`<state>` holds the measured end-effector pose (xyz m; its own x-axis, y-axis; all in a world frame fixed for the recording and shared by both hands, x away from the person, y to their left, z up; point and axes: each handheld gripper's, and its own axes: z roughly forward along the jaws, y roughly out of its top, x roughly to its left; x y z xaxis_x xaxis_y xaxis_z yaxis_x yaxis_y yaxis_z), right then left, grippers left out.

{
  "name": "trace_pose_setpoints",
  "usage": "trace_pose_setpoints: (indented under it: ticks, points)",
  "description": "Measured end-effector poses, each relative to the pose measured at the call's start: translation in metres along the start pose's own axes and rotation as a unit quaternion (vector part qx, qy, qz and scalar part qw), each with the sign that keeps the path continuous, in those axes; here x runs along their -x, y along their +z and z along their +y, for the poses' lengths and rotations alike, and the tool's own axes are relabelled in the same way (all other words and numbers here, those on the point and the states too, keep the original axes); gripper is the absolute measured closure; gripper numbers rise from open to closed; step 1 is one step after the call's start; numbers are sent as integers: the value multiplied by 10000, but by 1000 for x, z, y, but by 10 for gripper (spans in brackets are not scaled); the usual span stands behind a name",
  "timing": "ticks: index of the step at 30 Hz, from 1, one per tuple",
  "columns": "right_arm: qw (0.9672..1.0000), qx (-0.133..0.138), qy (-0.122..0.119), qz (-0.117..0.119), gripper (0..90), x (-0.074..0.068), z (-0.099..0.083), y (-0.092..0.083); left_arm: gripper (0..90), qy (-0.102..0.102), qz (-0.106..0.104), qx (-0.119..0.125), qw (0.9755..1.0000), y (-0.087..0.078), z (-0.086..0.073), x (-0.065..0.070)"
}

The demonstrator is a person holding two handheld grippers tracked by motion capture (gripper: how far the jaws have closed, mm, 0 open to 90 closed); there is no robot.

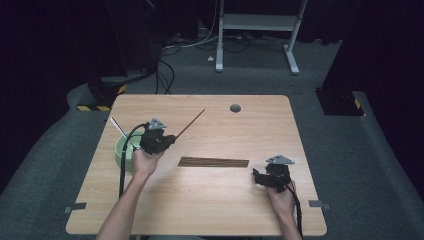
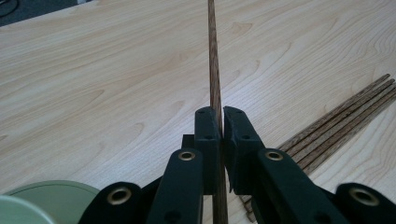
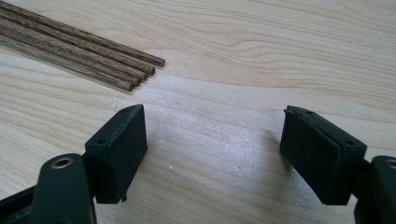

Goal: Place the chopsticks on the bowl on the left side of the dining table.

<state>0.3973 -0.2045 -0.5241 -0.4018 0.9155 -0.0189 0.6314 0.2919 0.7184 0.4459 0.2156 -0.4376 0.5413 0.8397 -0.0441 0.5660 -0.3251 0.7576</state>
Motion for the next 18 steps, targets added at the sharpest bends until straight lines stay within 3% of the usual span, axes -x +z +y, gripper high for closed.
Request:
trace_pose_setpoints:
  ticks: [15, 18]
  points:
    - [10000, -2, 5, 1, 224, 0, 0, 0, 841, 18, 78, 73, 9999, -14, -7, -7]
    - [10000, -3, 9, 1, 223, 0, 0, 0, 841, -84, 114, 30, 9999, -14, -10, -11]
